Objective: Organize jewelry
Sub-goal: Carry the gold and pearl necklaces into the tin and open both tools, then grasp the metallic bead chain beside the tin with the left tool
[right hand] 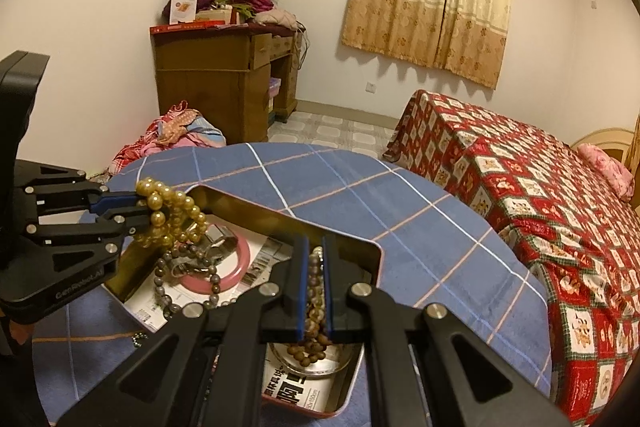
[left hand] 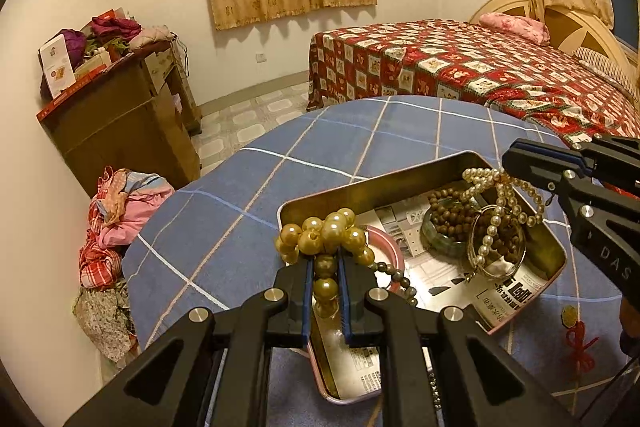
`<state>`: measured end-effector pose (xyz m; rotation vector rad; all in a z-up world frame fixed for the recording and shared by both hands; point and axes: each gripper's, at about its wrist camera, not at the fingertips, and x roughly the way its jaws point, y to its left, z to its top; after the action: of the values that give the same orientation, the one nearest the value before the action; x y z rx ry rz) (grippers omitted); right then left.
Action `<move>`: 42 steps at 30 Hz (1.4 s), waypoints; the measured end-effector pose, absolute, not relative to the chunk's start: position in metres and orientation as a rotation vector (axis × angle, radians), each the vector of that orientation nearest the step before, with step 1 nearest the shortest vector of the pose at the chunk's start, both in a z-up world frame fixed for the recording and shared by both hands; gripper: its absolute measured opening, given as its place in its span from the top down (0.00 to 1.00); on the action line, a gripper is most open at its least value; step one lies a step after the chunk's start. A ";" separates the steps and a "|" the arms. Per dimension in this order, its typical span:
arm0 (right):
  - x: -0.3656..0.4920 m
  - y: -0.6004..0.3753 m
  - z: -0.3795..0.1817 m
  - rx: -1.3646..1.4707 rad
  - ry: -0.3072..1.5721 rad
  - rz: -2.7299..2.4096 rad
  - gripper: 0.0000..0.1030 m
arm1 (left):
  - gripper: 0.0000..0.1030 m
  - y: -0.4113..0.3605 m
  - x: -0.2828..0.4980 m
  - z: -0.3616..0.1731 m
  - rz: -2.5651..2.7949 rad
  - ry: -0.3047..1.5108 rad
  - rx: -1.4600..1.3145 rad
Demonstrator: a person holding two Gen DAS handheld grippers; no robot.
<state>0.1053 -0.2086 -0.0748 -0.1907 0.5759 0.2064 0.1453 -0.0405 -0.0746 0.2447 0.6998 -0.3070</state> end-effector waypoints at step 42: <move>0.088 -0.220 -0.085 -0.173 0.619 0.172 0.39 | 0.19 -0.036 0.129 -0.067 -0.262 0.663 0.250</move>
<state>0.0877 -0.2196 -0.0853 -0.1729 0.6188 0.1718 0.1286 -0.0355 -0.0675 0.2501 0.6630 -0.2618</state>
